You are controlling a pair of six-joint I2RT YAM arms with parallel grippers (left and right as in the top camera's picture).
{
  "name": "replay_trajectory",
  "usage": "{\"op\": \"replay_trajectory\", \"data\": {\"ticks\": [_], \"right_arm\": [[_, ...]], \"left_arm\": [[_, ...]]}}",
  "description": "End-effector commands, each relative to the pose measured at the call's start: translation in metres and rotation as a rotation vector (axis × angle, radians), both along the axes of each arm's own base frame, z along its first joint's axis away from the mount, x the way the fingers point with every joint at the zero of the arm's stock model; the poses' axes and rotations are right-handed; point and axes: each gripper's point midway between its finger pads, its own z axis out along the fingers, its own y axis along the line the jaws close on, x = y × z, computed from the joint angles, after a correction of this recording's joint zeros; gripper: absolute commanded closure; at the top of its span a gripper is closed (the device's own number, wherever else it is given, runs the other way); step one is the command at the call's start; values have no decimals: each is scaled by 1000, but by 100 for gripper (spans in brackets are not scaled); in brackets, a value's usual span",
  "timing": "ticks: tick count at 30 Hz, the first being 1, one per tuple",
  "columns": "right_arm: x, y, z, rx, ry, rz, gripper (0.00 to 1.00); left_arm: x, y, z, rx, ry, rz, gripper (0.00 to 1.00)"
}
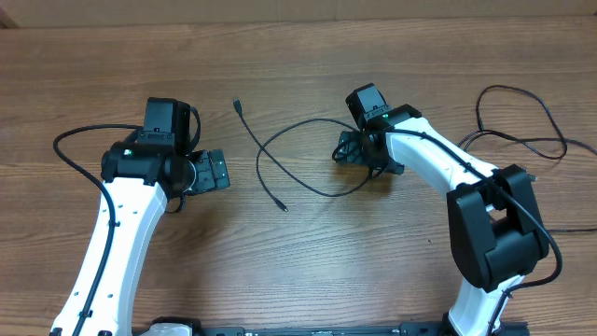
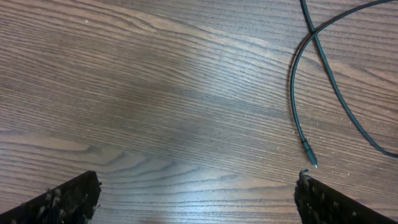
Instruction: Untangle cables
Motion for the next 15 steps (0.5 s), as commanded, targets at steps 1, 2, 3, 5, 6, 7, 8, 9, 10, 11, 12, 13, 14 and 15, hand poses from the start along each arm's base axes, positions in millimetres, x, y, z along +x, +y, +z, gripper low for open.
{"op": "replay_trajectory", "data": {"ticks": [1,2,3,5,6,7,8,9,10,11,12,13,14,15], "right_arm": [[1,-3,3,4,-15,-75,6],[1,-3,3,5,-14,-80,8],[0,-3,3,8,-12,-96,9],[-1,-4,1,14,-10,-136,10],[0,-3,0,17,-16,-136,10],[2,-3,-3,23,-27,-136,10],[1,-3,-6,23,-28,-136,10],[0,-3,-8,25,-29,-137,10],[-1,-5,-11,25,-31,-150,10],[-1,-5,-13,25,-34,-150,10],[0,-8,-17,15,-47,-153,10],[0,-9,-19,11,-54,-154,10],[0,-9,-20,13,-57,-155,10],[-1,-9,-21,13,-57,-155,10]], "left_arm": [[4,3,5,9,-16,15,1],[4,3,5,9,-17,16,0],[4,3,5,8,-16,15,0],[4,3,5,8,-16,15,0],[4,3,5,8,-16,15,0],[3,3,5,8,-15,15,0],[3,3,5,8,-15,15,0],[3,3,5,7,-15,15,0],[3,3,5,8,-14,15,1],[3,3,5,8,-13,15,0],[3,3,5,8,-11,15,0],[2,3,5,8,-11,15,1],[2,3,5,8,-10,15,0],[2,3,5,8,-10,15,1]]}}
